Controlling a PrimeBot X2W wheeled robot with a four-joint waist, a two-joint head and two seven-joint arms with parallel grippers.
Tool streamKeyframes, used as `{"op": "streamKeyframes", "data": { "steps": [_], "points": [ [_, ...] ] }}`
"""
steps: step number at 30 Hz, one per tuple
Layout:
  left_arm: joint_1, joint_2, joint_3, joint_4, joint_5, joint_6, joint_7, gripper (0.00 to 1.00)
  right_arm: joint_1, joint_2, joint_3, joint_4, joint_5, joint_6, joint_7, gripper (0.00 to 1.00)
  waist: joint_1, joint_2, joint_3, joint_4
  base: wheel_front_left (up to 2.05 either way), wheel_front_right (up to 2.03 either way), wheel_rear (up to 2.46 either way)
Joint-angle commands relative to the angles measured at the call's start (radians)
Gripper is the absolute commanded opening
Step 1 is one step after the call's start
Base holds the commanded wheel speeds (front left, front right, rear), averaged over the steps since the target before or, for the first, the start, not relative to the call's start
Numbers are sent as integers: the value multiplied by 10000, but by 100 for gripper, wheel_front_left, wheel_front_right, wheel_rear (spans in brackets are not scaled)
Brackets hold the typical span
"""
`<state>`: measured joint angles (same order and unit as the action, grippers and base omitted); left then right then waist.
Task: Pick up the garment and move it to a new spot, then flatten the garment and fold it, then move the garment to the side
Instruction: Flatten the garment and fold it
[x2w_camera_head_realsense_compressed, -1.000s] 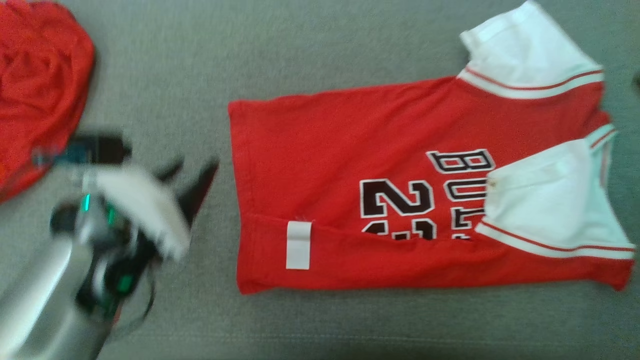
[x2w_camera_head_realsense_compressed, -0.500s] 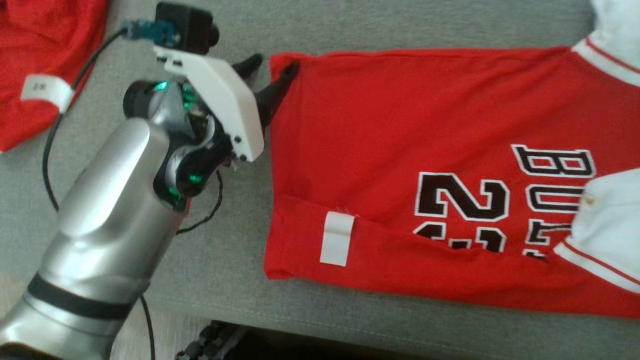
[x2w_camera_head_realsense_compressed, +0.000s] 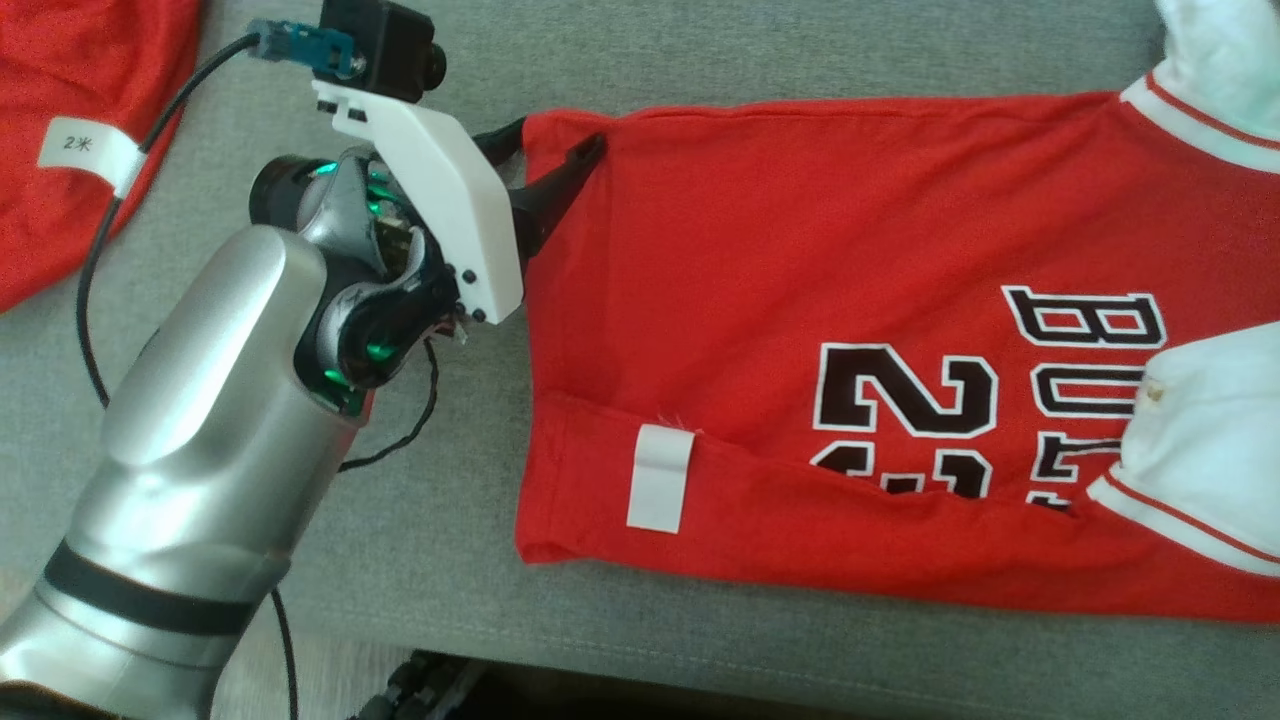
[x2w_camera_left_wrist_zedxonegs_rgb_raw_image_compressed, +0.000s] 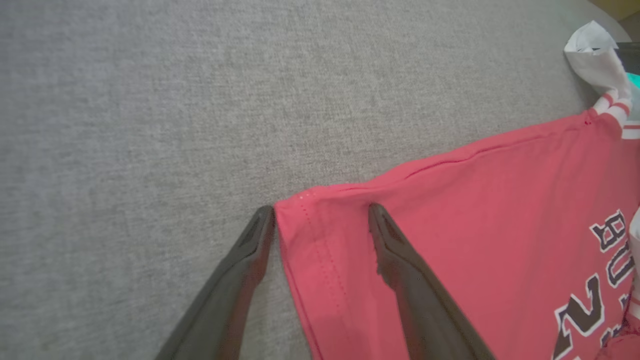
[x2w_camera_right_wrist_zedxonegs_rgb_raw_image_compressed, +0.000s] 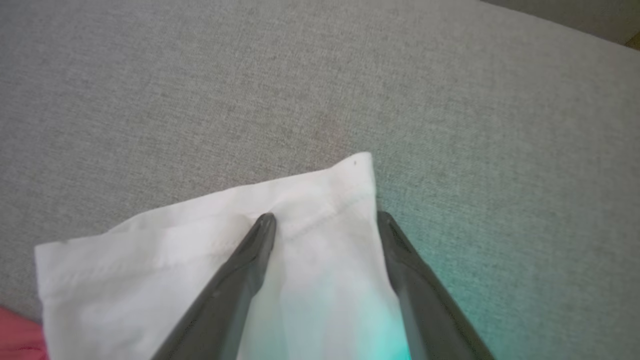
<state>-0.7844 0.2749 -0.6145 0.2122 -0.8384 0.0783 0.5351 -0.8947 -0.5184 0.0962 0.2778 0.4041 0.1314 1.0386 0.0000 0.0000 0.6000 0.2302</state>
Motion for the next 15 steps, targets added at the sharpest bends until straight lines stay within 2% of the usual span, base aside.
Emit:
{"op": "streamKeyframes", "data": {
  "steps": [1, 3, 5, 6, 7, 11, 15],
  "points": [
    [215, 329, 44, -130, -28, -12, 189, 100, 90, -4, 144, -214, 64, -7, 134, 100, 0, 0, -18, -46, 0, 0, 0],
    [230, 358, 20, -121, -39, -9, 239, 100, 90, 3, 235, -259, 146, -7, 157, 96, 0, 0, -15, -112, 0, 0, 0],
    [232, 380, -3, -70, -42, -16, 270, 100, 118, 19, 381, -341, 260, -7, 122, 16, 0, 0, -4, -174, 0, 0, 0],
    [218, 393, -4, -18, -12, 8, 251, 44, 140, 17, 535, -433, 391, -7, 61, 0, 0, 0, 6, -201, 0, 0, 0],
    [195, 409, -17, 29, 14, -10, 234, 0, 144, 19, 633, -518, 546, -7, -78, 0, 0, 0, 21, -228, 0, 0, 0],
    [5, 423, 168, 197, -57, -109, 17, 0, -101, 10, 664, -750, 956, -7, -1233, 0, 0, 0, 77, -310, 0, 0, 0],
    [-247, 440, 680, 282, -183, -37, -510, 0, -494, -143, 541, -582, 779, -7, -2450, 0, 0, 0, 28, -381, 0, 0, 0]
  ]
}}
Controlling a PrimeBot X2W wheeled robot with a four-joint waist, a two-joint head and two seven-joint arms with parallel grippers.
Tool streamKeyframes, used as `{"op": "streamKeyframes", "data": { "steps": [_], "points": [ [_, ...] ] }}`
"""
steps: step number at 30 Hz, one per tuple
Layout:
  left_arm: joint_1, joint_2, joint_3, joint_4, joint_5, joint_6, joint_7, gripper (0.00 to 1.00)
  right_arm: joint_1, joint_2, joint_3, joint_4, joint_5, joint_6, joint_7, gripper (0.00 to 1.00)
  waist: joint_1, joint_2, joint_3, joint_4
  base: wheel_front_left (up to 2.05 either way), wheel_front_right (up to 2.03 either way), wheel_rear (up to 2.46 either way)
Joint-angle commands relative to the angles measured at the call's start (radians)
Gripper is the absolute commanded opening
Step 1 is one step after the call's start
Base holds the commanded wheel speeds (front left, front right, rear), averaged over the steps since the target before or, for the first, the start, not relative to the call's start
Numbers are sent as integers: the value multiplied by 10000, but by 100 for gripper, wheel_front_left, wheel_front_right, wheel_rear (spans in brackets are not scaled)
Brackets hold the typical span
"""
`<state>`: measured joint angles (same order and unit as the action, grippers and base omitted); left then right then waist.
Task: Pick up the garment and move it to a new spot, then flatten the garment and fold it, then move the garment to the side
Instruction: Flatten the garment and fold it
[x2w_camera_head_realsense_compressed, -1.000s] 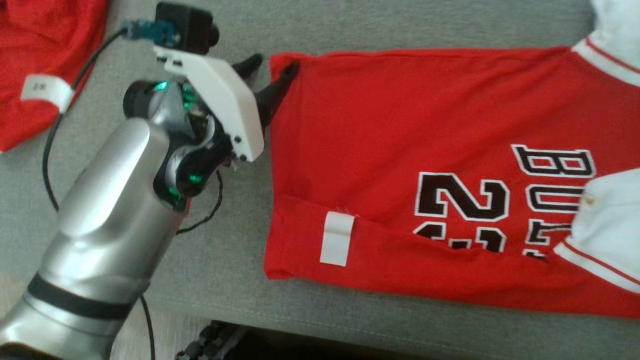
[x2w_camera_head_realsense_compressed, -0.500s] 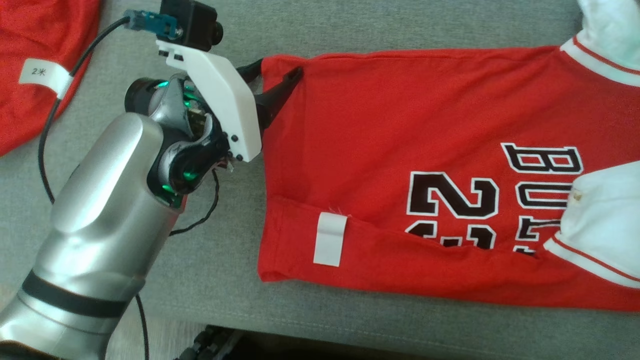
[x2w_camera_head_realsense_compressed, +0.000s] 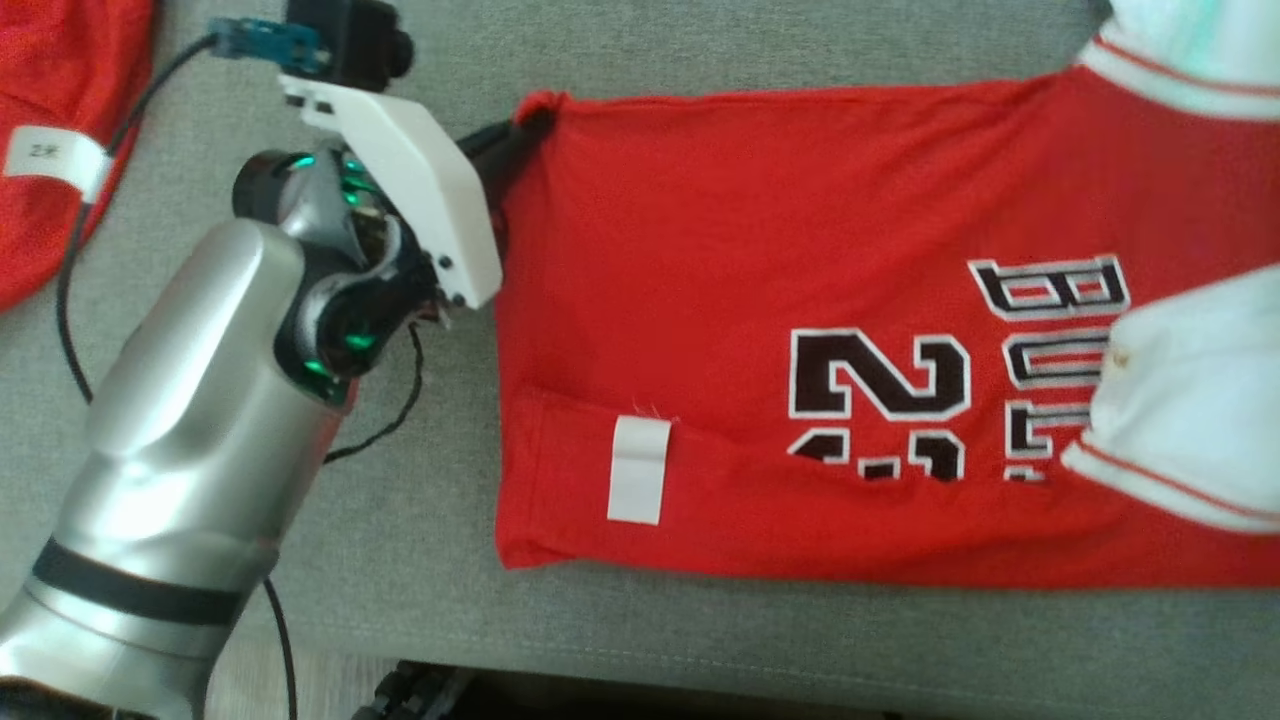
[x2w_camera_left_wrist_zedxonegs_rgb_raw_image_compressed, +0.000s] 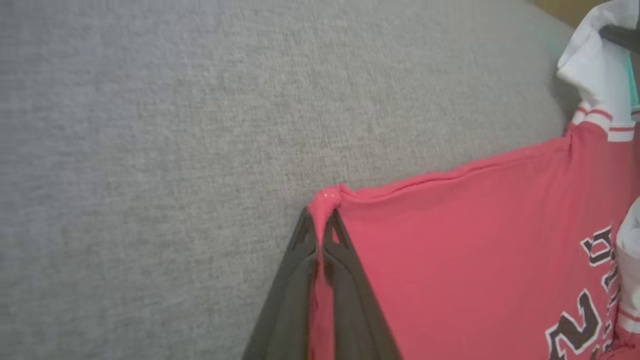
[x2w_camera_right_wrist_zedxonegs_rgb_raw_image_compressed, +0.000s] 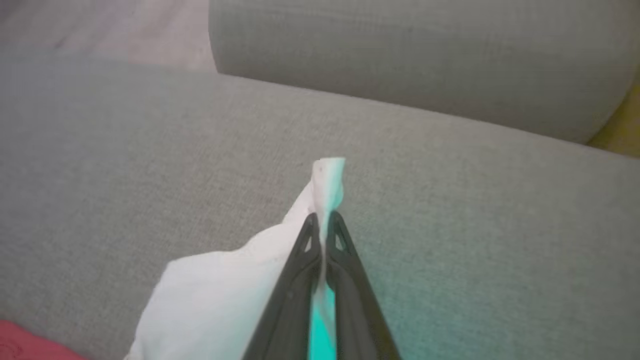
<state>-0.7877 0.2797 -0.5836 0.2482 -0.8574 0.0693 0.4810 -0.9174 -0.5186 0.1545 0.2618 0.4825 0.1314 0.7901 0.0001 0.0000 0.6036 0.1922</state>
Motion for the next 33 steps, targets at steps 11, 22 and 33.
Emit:
{"op": "streamKeyframes", "data": {
  "steps": [11, 22, 33],
  "points": [
    [178, 690, 1388, -1103, -485, 213, -848, 0, -104, -619, 132, -468, 417, -7, -913, 0, -1, 0, -437, -414, 0, 0, 0],
    [3877, 1364, 2202, -4388, -1086, 988, -1724, 0, 4120, -1599, -745, -3770, 1483, -7, -674, 0, -1, 0, -1505, -1098, 0, 0, 0],
    [6815, 1647, 1814, -5025, -863, 1697, -2088, 100, 8318, -606, -1615, -5477, 1306, -7, 787, 100, -1, 0, -2309, -1689, 0, 0, 0]
  ]
}}
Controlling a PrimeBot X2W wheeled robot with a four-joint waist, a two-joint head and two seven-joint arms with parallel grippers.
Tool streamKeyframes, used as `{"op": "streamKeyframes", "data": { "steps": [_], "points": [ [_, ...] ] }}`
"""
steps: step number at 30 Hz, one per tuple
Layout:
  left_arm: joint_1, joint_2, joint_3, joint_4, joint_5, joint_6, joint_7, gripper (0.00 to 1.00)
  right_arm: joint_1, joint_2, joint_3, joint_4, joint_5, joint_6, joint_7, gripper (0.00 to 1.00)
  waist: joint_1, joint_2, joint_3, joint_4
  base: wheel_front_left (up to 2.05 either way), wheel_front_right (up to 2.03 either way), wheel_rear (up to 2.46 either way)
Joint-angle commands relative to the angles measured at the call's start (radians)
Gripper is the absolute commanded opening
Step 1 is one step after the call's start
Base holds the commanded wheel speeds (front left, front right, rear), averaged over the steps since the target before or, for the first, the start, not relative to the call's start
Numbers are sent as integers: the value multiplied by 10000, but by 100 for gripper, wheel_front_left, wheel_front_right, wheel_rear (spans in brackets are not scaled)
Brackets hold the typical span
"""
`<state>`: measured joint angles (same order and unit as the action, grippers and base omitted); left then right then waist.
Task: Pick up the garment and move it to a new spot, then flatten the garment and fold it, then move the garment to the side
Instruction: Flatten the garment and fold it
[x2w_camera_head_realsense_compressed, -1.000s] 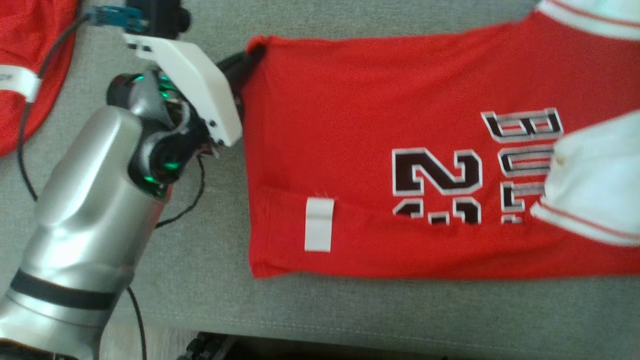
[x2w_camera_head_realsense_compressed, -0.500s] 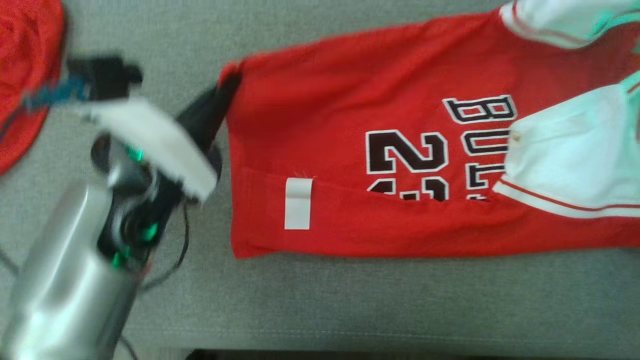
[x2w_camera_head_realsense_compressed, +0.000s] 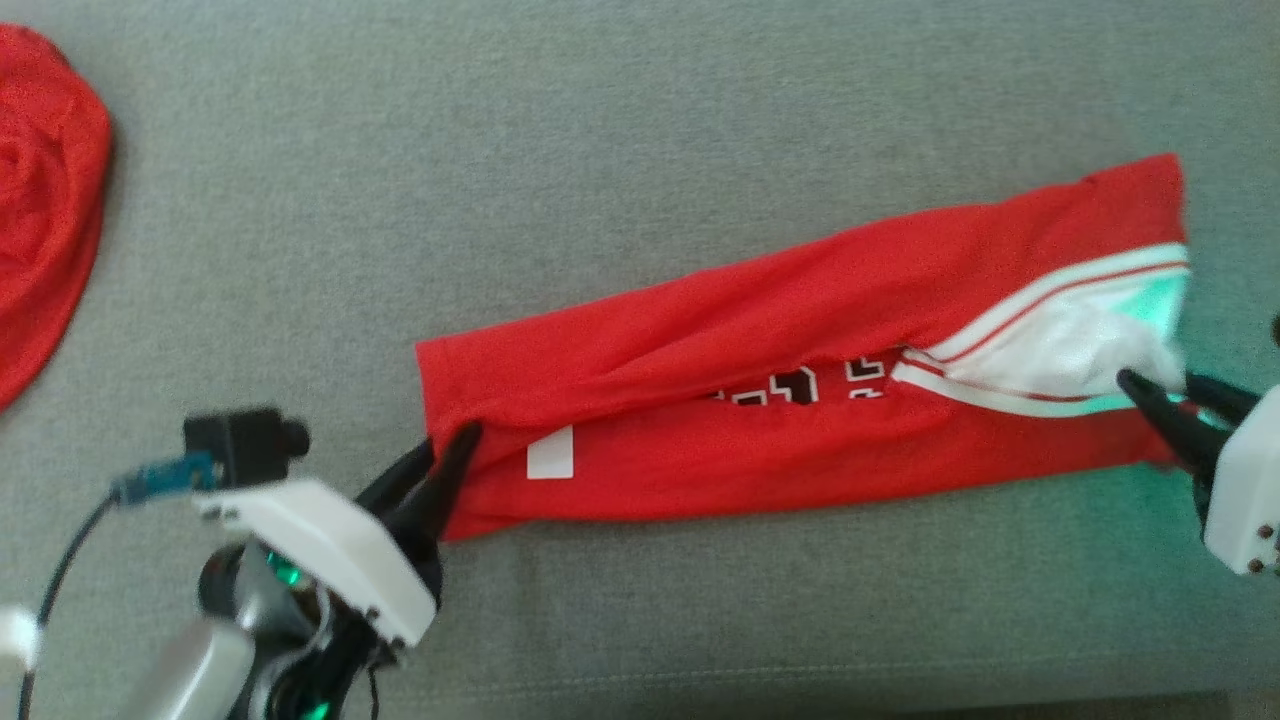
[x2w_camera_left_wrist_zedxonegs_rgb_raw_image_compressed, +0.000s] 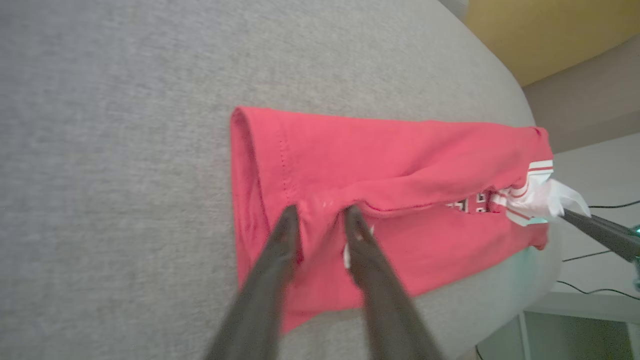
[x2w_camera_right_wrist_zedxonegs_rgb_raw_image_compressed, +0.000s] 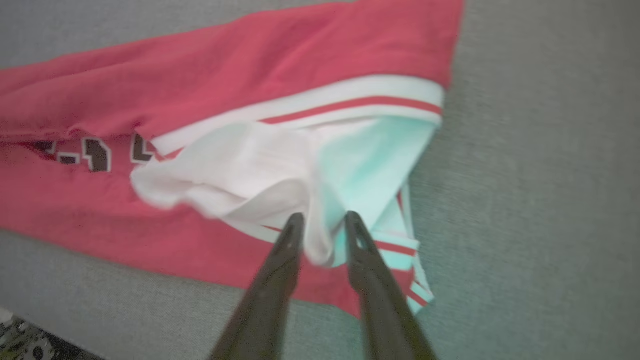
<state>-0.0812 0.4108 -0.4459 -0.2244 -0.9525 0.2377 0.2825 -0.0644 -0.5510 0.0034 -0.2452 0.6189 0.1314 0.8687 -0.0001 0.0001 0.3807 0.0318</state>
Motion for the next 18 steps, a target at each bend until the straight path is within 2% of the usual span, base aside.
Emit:
{"op": "streamKeyframes", "data": {
  "steps": [1, 6, 11, 14, 18],
  "points": [
    [-155, 307, 452, -218, 229, 64, -320, 100, -170, -152, -259, -425, -183, -7, 18, 100, 1, -1, -111, -112, 0, 0, 0],
    [-219, -209, 714, 240, 1545, 261, -2618, 100, -729, 914, -1214, -99, -740, -7, 196, 100, 1, -1, -213, -221, 0, 0, 0],
    [-509, -756, 397, 980, 2784, 167, -4583, 100, -1572, 1675, -1283, 832, -1547, -7, 902, 100, 1, -1, -174, -66, 0, 0, 0],
    [-736, -1152, 178, 1527, 3348, 36, -5180, 100, -1995, 1890, -1264, 1606, -1900, -7, 1378, 100, 1, -1, -87, 172, 0, 0, 0],
    [-915, -1771, 129, 2265, 4003, -235, -5420, 100, -2404, 2003, -1313, 2589, -2434, -7, 1819, 100, 1, -1, 14, 581, 0, 0, 0]
  ]
}}
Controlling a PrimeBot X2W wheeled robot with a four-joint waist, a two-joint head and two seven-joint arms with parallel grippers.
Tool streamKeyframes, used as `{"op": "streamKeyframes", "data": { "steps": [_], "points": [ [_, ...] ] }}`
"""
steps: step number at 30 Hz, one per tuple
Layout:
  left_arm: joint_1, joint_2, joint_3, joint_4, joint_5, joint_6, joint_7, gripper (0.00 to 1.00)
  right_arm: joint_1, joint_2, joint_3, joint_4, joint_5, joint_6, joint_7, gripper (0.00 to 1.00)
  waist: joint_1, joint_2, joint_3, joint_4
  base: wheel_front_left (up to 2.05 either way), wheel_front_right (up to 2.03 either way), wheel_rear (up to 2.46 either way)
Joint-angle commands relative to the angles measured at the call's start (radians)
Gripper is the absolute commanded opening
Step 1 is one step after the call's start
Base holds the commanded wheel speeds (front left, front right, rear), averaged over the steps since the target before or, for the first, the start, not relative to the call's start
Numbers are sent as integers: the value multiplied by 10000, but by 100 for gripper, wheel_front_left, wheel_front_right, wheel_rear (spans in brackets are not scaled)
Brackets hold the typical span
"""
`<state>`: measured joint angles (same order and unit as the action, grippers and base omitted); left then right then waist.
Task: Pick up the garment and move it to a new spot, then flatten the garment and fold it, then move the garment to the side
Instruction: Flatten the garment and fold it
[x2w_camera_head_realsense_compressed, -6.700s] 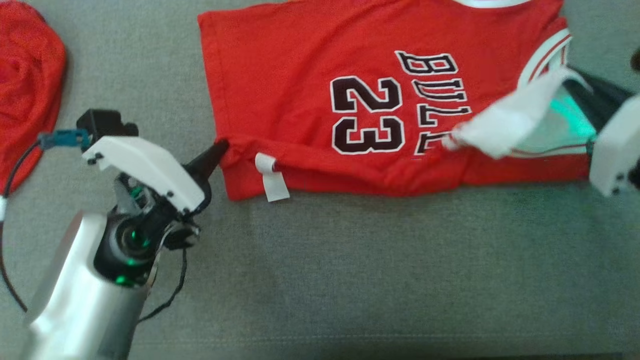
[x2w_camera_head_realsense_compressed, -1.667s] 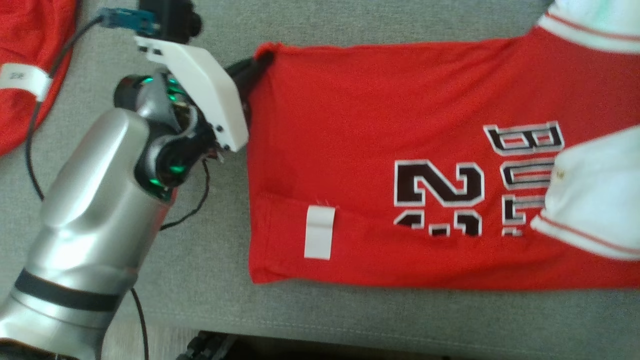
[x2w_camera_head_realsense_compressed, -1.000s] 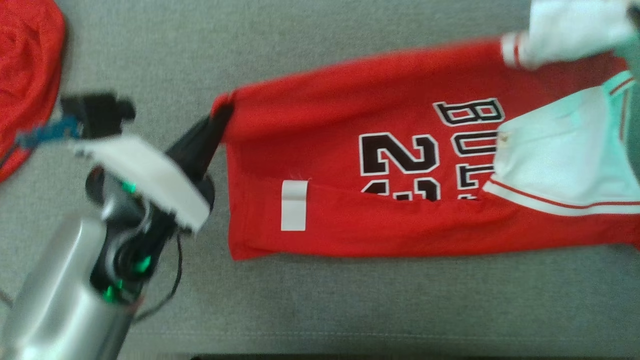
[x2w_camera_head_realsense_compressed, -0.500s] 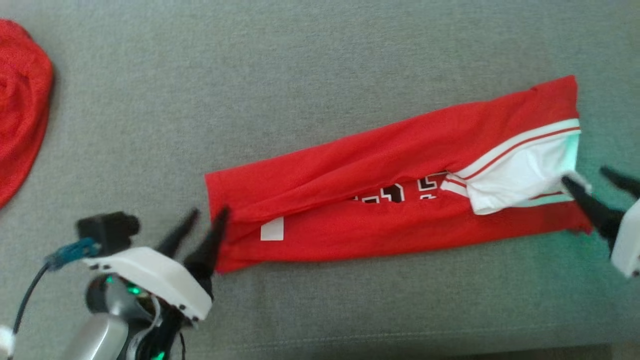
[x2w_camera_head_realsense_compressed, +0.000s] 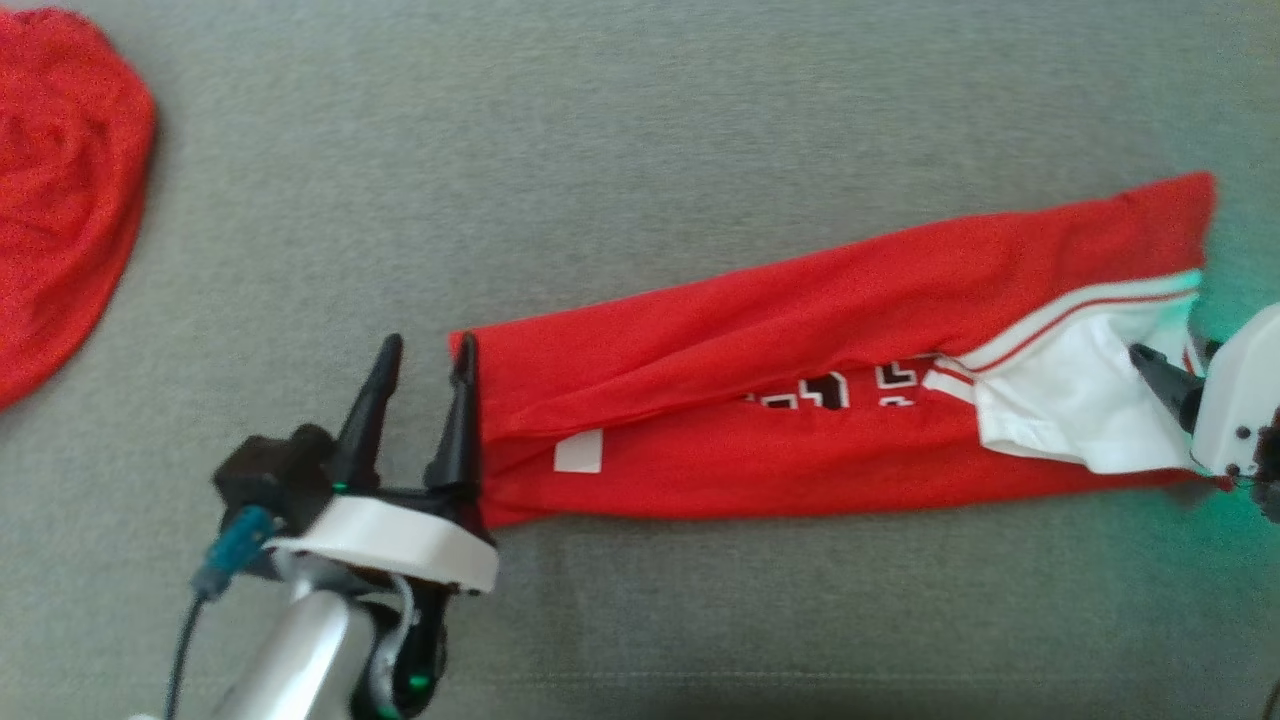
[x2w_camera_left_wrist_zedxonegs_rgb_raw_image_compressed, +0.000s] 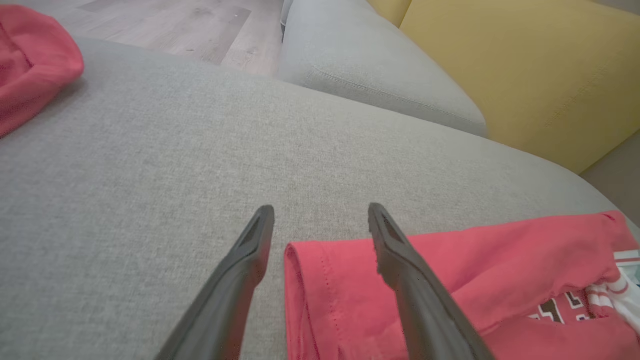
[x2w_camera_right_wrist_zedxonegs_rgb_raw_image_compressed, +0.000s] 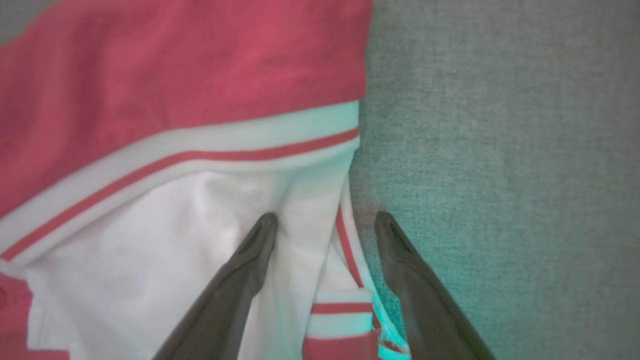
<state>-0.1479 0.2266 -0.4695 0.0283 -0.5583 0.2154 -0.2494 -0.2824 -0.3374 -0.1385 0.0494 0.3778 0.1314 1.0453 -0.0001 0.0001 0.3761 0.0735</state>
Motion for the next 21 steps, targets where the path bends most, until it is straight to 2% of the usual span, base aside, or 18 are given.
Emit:
{"op": "streamKeyframes", "data": {
  "steps": [1, 5, 6, 7, 12, 16, 21],
  "points": [
    [-279, -96, 421, -136, 232, -113, -111, 100, -288, -66, 104, -142, -66, -7, 182, 100, 1, -1, 67, 266, 0, 0, 0],
    [-170, -729, 638, 341, 806, -745, -119, 100, -336, 156, 345, 298, 68, -7, 714, 100, 1, -1, -13, 635, 0, 0, 0],
    [-125, -870, 739, 440, 949, -886, -120, 100, -342, 152, 444, 248, 166, -7, 614, 18, 1, -1, -53, 704, 0, 0, 0],
    [-68, -1002, 864, 518, 1068, -1019, -121, 100, -353, 209, 452, 234, 329, -7, 510, 0, 1, -1, -113, 750, 0, 0, 0],
    [405, -1403, 1548, 691, 1693, -1538, -122, 100, -595, 24, -87, 73, 865, -7, -218, 0, 1, -1, -491, 671, 0, 0, 0],
    [796, -1597, 1898, 879, 2067, -1863, -122, 100, -550, -681, -1466, 207, 622, -7, -448, 0, 1, -1, -866, 688, 0, 0, 0],
    [1104, -1728, 2239, 1026, 2164, -2093, -123, 100, -238, -1601, -3181, 7, -87, -7, -208, 0, 1, -1, -1143, 756, 0, 0, 0]
  ]
}}
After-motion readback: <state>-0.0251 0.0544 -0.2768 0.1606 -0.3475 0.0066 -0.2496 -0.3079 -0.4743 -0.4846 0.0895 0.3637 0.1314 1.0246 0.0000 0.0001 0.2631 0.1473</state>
